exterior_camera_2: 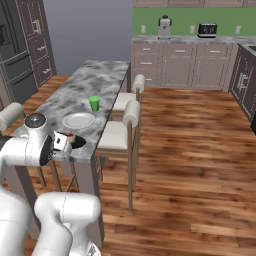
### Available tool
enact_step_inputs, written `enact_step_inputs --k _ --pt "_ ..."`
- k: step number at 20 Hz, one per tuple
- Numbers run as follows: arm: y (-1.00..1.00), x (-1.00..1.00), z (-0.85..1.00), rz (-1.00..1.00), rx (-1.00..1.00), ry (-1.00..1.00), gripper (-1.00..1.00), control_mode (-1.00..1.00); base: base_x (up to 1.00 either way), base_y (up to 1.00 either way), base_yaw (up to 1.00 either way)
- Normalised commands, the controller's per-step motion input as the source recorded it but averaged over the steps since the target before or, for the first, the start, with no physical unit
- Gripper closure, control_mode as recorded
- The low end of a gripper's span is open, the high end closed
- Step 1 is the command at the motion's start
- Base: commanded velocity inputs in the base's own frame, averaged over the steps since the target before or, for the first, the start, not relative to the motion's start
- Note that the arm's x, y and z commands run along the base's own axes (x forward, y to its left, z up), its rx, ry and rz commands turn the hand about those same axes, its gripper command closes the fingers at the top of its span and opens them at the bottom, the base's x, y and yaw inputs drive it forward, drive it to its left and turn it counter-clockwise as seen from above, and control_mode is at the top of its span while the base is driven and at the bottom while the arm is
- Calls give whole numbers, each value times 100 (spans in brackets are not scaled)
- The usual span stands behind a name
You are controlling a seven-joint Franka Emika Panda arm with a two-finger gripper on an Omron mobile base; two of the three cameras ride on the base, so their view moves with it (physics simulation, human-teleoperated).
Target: Pick up the pan with the steak in it and place it on the dining table. Then place the steak on the plate.
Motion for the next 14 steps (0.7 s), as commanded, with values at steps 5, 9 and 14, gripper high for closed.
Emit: enact_step_inputs --k 5,9,14 --pt "18 14 -45 4 0 -5 100 -100 0 0 0" --pt "31 7 -46 2 0 -11 100 -100 0 0 0" --pt "12 6 -23 0 -2 -17 100 -100 0 0 0"
